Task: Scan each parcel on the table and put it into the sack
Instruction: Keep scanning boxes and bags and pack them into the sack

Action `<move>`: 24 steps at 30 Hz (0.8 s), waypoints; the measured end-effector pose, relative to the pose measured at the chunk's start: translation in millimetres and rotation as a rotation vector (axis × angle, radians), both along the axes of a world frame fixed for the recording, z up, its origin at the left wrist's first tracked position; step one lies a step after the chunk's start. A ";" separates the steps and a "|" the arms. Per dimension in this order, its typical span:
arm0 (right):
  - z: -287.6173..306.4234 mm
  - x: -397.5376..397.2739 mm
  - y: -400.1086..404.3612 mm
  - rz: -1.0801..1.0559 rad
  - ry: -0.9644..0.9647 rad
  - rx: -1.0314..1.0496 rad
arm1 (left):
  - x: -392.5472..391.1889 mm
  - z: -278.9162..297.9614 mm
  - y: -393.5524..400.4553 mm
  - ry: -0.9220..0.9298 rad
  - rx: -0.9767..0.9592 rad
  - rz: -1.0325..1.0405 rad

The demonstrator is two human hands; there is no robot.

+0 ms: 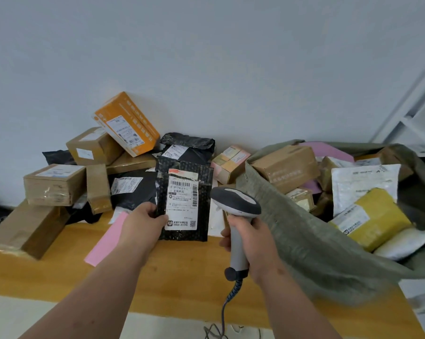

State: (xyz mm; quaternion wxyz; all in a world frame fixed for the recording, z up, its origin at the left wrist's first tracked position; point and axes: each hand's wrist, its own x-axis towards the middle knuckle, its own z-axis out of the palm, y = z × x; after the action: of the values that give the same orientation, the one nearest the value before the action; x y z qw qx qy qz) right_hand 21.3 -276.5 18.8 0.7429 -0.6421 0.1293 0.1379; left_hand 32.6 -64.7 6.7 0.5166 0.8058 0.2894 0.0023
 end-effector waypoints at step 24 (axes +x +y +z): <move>8.8 -15.0 7.2 0.056 -0.055 0.015 | -15.8 3.8 -7.0 -0.055 0.047 -0.002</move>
State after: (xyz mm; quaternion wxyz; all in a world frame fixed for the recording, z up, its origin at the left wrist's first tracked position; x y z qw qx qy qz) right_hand 6.2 -269.3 27.5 0.7467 -0.6436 0.0897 0.1418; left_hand 16.8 -71.7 10.5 0.5051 0.8177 0.2743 0.0309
